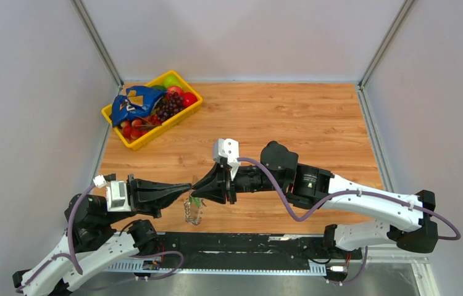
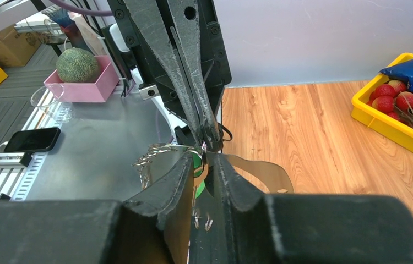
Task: Put the keys on the keyring
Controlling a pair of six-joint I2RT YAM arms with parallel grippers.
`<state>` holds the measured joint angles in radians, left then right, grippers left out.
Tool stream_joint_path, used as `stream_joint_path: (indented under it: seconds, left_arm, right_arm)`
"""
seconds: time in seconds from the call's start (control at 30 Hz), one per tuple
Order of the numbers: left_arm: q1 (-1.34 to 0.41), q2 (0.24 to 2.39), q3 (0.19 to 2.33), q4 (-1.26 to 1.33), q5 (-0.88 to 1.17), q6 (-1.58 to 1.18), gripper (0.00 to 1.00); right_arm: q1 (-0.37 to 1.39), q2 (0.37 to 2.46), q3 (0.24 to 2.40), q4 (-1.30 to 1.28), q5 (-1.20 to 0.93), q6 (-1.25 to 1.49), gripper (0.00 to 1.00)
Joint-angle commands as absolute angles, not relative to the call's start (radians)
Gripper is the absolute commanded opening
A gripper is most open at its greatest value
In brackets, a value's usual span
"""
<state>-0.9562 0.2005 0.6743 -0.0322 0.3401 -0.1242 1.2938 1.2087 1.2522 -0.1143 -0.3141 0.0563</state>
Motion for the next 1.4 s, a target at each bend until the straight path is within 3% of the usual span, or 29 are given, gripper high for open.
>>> stream_joint_path:
  seconds: [0.0, 0.13, 0.5, 0.73, 0.93, 1.37]
  left_arm:
    - [-0.957, 0.184, 0.678, 0.029, 0.328, -0.114, 0.0]
    - [-0.958, 0.181, 0.677, 0.031, 0.326, -0.114, 0.0]
    - [-0.958, 0.18, 0.692, -0.023, 0.337, -0.122, 0.0]
    - [-0.957, 0.219, 0.783, -0.22, 0.38, -0.097, 0.25]
    - [-0.958, 0.295, 0.892, -0.393, 0.44, -0.041, 0.37]
    - [-0.958, 0.495, 0.983, -0.592, 0.568, -0.026, 0.38]
  right_arm:
    - [1.3, 1.209, 1.289, -0.069, -0.333, 0.073, 0.2]
    - [1.299, 1.213, 1.293, -0.07, -0.334, 0.071, 0.0]
    - [1.301, 1.191, 1.291, -0.103, -0.363, 0.035, 0.0]
    - [1.297, 1.205, 1.341, -0.322, -0.377, -0.051, 0.0]
    - [1.296, 1.244, 1.41, -0.526, -0.423, -0.126, 0.0]
    - [1.29, 1.278, 1.447, -0.657, -0.463, -0.164, 0.0]
